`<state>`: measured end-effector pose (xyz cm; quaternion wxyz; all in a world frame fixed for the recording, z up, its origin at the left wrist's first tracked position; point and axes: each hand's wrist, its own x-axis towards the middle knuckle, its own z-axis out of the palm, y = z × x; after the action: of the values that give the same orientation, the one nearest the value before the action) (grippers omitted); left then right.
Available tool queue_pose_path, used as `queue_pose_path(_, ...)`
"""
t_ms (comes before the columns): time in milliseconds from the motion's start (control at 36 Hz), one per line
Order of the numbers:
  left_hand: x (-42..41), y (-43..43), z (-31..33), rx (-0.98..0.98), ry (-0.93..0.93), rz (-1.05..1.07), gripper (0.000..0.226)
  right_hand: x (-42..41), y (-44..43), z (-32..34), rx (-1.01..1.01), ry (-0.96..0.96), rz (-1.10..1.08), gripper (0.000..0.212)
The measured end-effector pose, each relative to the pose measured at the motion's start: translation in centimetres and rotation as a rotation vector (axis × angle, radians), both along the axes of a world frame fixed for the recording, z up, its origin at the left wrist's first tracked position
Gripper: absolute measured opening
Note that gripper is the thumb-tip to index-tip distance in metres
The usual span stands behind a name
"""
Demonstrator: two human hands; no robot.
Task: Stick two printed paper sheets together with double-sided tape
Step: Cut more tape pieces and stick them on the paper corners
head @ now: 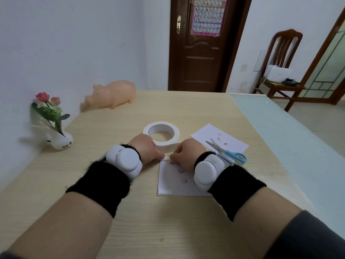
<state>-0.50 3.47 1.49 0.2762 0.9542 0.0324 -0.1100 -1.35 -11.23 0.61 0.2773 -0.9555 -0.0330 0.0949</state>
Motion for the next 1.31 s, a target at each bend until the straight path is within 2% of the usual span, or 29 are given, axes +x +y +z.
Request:
queue_pose_path(917, -0.3, 0.1, -0.8, 0.105, -0.084, -0.047, 0.014, 0.1, 0.4, -0.6, -0.144, -0.075, -0.01, 0.021)
queue_pose_path(1000, -0.4, 0.2, -0.7, 0.103, -0.084, -0.054, 0.018, 0.1, 0.3, -0.6, -0.114, -0.04, -0.017, 0.022)
queue_pose_path(1111, -0.3, 0.4, -0.7, 0.077, -0.087, -0.058, 0.013, -0.2, -0.4, 0.1, -0.062, -0.026, 0.035, 0.009)
queue_pose_path(1222, -0.5, 1.2, -0.7, 0.035, -0.09, -0.079, 0.013, -0.5, -1.6, 0.3, 0.048, -0.079, 0.028, 0.014)
queue_pose_path(1306, -0.8, 1.7, -0.9, -0.013, -0.125, -0.095, 0.012, -0.6, -2.6, 0.2, 0.054, -0.133, 0.018, 0.019)
